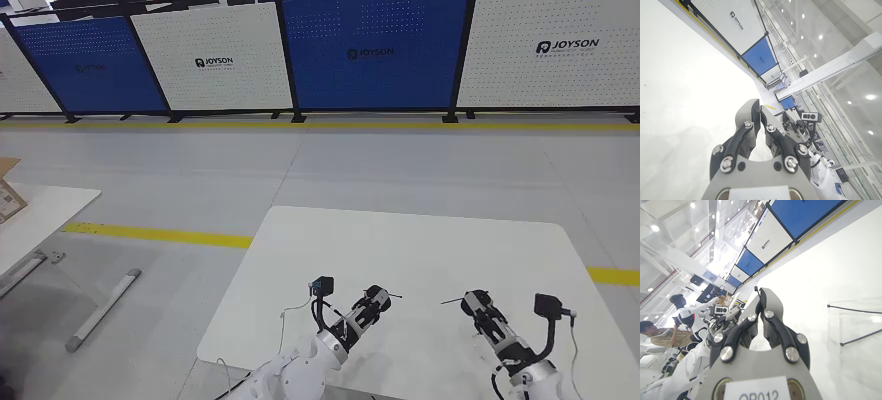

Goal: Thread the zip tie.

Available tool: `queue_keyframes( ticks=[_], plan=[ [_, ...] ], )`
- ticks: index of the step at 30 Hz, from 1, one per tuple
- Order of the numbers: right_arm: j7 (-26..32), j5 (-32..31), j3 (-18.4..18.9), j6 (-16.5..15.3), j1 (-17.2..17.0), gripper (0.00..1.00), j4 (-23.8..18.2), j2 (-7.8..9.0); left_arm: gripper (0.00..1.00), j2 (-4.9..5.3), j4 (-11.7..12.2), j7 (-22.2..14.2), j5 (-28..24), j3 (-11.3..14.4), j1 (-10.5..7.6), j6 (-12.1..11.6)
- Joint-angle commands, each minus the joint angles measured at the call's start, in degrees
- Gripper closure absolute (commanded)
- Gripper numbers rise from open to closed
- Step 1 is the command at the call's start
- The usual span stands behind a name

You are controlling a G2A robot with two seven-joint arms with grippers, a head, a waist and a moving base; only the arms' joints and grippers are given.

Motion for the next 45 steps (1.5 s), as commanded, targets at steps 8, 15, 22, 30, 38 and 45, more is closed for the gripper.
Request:
queue_keyframes(
  ticks=[8, 15, 22, 30, 38, 45],
  plan=[
    [1.53, 1.31, -3.59, -3.22, 5.69, 1.0, 5.15, -1.55, 1.0, 0.0, 0.0, 0.0, 0.0, 0.0, 0.0, 0.0],
    [0.1, 0.92, -4.29, -7.18, 4.92, 1.0, 4.69, -1.91, 1.0, 0.0, 0.0, 0.0, 0.0, 0.0, 0.0, 0.0],
    [-5.64, -1.14, -7.88, -10.55, 4.92, 1.0, 6.11, -3.54, 1.0, 0.0, 0.0, 0.0, 0.0, 0.0, 0.0, 0.0],
    [-9.83, -1.47, -8.0, -10.34, 4.07, 1.0, 7.67, -4.09, 1.0, 0.0, 0.0, 0.0, 0.0, 0.0, 0.0, 0.0],
    [-8.57, -2.0, -7.4, -6.11, 4.46, 1.0, 6.93, -4.32, 1.0, 0.0, 0.0, 0.0, 0.0, 0.0, 0.0, 0.0],
    [-2.98, -2.78, -7.83, 2.51, 6.12, 1.0, 4.99, -5.09, 1.0, 0.0, 0.0, 0.0, 0.0, 0.0, 0.0, 0.0]
  ],
)
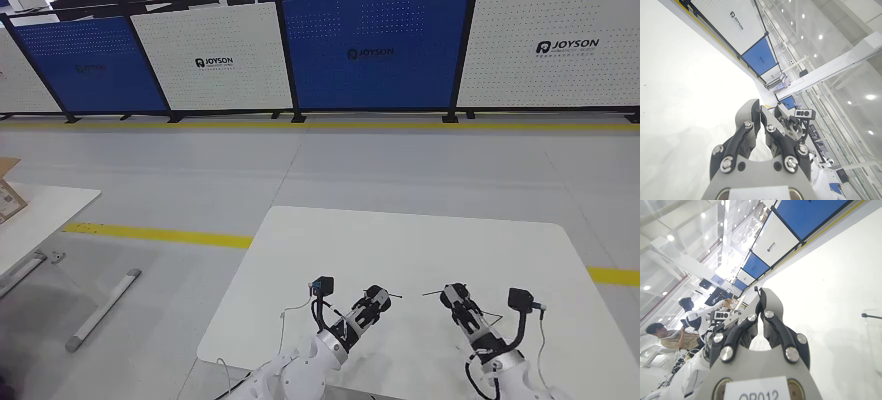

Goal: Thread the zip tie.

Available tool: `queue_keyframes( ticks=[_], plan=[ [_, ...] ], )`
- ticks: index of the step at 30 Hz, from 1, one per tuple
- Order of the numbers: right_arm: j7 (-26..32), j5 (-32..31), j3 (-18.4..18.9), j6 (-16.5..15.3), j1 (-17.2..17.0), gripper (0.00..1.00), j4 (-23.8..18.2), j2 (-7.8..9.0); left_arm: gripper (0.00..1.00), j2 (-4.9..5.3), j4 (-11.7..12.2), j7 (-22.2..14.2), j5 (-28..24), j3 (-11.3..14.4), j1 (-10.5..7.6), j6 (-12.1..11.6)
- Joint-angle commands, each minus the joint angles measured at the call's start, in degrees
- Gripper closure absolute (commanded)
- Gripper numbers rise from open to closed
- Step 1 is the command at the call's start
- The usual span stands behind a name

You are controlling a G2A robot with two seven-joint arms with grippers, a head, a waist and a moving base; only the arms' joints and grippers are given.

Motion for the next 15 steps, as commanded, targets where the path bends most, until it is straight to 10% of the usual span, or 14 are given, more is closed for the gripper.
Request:
queue_keyframes(
  ticks=[1, 15],
  plan=[
    [1.61, -1.39, -0.94, 0.75, 0.63, 1.0, 0.08, -0.3, 1.0, 0.0, 0.0, 0.0, 0.0, 0.0, 0.0, 0.0],
    [-0.41, -0.86, -1.78, -4.26, 1.5, 1.0, 3.52, -1.42, 1.0, 0.0, 0.0, 0.0, 0.0, 0.0, 0.0, 0.0]
  ],
)
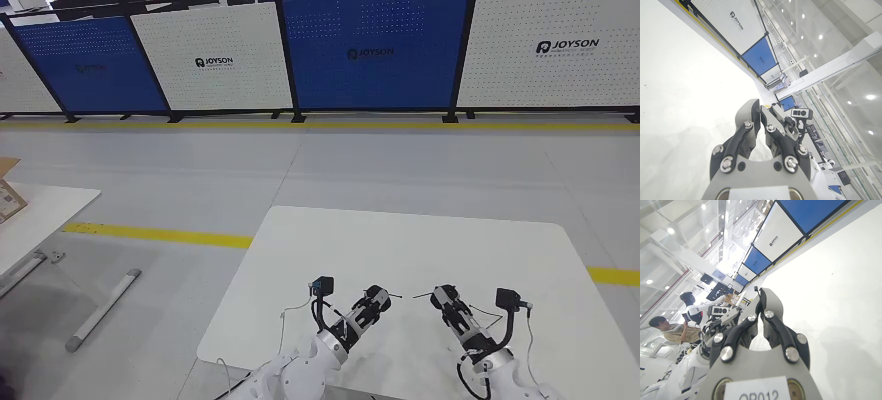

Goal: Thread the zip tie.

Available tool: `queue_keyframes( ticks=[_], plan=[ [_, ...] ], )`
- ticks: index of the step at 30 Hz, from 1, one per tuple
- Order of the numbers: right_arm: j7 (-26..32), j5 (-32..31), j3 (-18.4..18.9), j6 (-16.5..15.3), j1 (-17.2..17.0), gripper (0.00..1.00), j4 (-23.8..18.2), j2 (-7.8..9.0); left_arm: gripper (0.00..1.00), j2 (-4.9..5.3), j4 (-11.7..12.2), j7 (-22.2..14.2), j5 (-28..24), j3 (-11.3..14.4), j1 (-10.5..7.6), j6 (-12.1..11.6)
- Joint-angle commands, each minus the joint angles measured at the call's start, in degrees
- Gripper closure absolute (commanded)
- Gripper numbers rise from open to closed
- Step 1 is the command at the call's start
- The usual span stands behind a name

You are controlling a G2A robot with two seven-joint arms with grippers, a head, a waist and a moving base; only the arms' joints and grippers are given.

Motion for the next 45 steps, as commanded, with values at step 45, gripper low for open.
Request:
queue_keyframes(
  ticks=[45],
  plan=[
    [-0.82, -2.45, 0.0, 3.48, -1.54, 1.0, -1.92, -2.99, 1.0, 0.0, 0.0, 0.0, 0.0, 0.0, 0.0, 0.0]
  ],
)
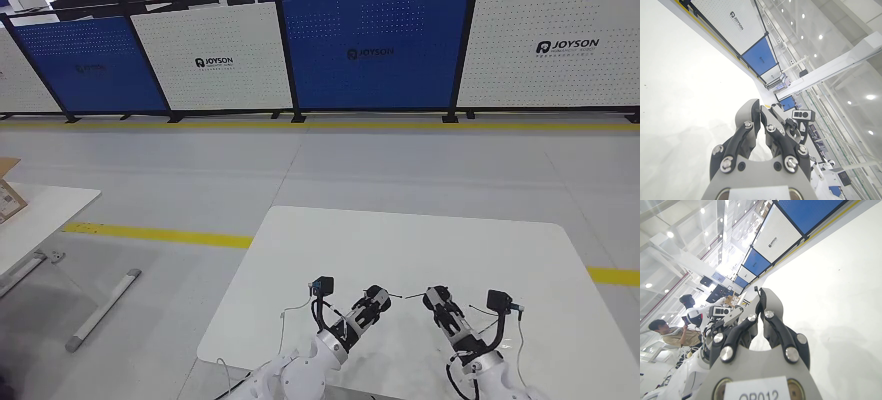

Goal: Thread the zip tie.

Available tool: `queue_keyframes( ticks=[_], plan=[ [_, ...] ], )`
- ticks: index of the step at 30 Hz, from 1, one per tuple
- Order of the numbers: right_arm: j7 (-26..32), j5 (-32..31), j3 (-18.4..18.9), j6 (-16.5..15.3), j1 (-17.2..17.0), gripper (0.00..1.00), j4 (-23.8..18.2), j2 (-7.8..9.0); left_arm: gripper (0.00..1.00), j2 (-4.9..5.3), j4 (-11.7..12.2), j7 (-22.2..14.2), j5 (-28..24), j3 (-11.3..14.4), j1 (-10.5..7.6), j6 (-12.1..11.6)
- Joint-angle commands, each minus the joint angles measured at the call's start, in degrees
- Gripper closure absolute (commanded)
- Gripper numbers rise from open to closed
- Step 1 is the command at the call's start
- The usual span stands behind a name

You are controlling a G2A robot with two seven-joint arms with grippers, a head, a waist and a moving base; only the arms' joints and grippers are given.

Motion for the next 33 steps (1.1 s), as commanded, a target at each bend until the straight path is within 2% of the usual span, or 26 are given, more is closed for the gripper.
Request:
queue_keyframes(
  ticks=[1, 24, 33],
  plan=[
    [0.12, -0.27, -0.05, 0.18, 0.04, 1.0, 0.01, -0.22, 1.0, 0.0, 0.0, 0.0, 0.0, 0.0, 0.0, 0.0],
    [-0.07, -3.6, 0.9, 0.72, -1.0, 1.0, -0.15, -2.07, 1.0, 0.0, 0.0, 0.0, 0.0, 0.0, 0.0, 0.0],
    [0.01, -3.33, 1.89, -0.06, -1.34, 1.0, 0.08, -2.68, 1.0, 0.0, 0.0, 0.0, 0.0, 0.0, 0.0, 0.0]
  ],
)
